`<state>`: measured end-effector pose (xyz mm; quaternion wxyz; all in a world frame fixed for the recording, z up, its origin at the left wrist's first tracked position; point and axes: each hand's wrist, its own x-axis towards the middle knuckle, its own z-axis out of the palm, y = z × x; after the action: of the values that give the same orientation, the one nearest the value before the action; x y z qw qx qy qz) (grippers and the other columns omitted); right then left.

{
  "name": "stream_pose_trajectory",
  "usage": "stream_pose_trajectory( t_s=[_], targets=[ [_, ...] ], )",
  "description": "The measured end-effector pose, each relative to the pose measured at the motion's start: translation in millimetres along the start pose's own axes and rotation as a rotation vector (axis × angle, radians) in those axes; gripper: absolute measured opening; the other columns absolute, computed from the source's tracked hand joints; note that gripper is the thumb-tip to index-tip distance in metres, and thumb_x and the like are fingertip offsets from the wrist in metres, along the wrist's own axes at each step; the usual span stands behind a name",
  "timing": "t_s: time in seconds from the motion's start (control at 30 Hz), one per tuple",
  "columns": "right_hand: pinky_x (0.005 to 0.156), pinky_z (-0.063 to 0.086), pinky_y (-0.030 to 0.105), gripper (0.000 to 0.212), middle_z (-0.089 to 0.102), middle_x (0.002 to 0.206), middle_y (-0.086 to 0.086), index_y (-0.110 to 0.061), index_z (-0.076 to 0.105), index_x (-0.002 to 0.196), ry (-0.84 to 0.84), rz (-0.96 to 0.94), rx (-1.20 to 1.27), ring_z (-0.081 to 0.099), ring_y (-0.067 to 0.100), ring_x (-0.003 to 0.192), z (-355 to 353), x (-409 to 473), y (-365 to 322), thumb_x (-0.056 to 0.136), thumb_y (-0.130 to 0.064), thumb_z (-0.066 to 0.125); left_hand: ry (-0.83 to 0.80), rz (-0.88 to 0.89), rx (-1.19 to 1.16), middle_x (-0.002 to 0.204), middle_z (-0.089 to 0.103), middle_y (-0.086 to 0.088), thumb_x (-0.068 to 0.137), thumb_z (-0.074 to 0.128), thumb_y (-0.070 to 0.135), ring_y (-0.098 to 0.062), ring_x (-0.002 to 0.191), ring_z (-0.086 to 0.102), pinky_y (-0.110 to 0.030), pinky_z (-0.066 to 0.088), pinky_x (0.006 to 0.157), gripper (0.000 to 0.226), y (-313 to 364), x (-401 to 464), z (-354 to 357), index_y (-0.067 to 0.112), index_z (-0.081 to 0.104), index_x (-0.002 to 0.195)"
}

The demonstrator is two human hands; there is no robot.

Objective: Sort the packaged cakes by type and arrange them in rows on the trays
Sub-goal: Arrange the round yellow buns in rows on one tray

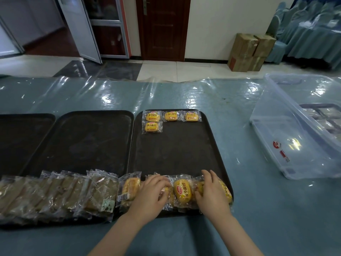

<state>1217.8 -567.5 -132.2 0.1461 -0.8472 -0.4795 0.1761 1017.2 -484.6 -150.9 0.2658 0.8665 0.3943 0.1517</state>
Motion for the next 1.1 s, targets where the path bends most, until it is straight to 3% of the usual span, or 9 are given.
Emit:
stream_pose_trajectory(
  t_s=[0.27,0.43,0.53,0.67,0.77,0.97,1.1],
  targets=[
    [0.113,0.037,0.033,0.073,0.026,0.160,-0.005,-0.027,0.027,0.151,0.035,-0.070,0.209,0.032,0.014,0.144,-3,1,1,0.091,-0.041,0.067,-0.027,0.002,-0.066,0.130,0.046,0.027,0.099,0.052,0.029,0.007,0.131,0.029,-0.021,0.021,0.115,0.028,9,3,3,0.036,0.058,0.125],
    [0.113,0.036,0.027,0.071,0.025,0.160,-0.013,-0.033,0.030,0.149,-0.007,-0.214,0.290,0.034,0.006,0.142,-2,-4,-5,0.090,-0.042,0.068,0.011,-0.102,-0.199,0.123,0.050,0.024,0.097,0.054,0.038,0.006,0.122,0.041,-0.023,0.035,0.108,0.029,22,9,2,0.035,0.054,0.126],
    [0.113,0.035,0.026,0.068,0.022,0.161,-0.016,-0.036,0.029,0.148,-0.017,-0.271,0.277,0.032,0.004,0.143,-3,-5,-10,0.091,-0.041,0.066,0.042,-0.194,-0.284,0.124,0.053,0.024,0.096,0.053,0.045,0.005,0.118,0.048,-0.024,0.042,0.102,0.041,28,12,4,0.034,0.046,0.135],
    [0.113,0.030,0.018,0.069,0.016,0.161,-0.020,-0.038,0.025,0.149,-0.077,-0.386,0.274,0.027,0.000,0.144,-8,-5,-14,0.093,-0.034,0.065,0.029,-0.331,-0.470,0.124,0.058,0.020,0.098,0.053,0.043,0.007,0.107,0.057,-0.021,0.050,0.090,0.040,32,18,-2,0.035,0.045,0.136],
    [0.116,0.031,0.022,0.067,0.013,0.161,-0.023,-0.041,0.024,0.149,-0.128,-0.497,0.250,0.022,-0.004,0.144,-13,-7,-20,0.094,-0.032,0.062,0.014,-0.371,-0.554,0.118,0.064,0.017,0.099,0.054,0.041,0.003,0.110,0.059,-0.021,0.050,0.091,0.031,33,22,-7,0.030,0.056,0.128],
    [0.118,0.031,0.029,0.070,0.013,0.162,-0.021,-0.040,0.024,0.150,-0.170,-0.635,0.193,0.022,0.000,0.146,-16,-7,-24,0.092,-0.025,0.060,0.021,-0.347,-0.563,0.078,0.068,0.010,0.100,0.053,0.031,-0.010,0.075,0.065,-0.044,0.053,0.072,0.017,34,20,-6,0.032,0.068,0.094],
    [0.120,0.030,0.033,0.068,0.012,0.161,-0.025,-0.043,0.023,0.149,-0.160,-0.596,0.196,0.019,-0.001,0.146,-13,-2,-23,0.092,-0.038,0.060,0.052,-0.392,-0.637,0.082,0.071,0.000,0.100,0.055,0.025,-0.018,0.080,0.068,-0.047,0.055,0.076,0.017,35,22,-8,0.025,0.070,0.091]
  ],
)
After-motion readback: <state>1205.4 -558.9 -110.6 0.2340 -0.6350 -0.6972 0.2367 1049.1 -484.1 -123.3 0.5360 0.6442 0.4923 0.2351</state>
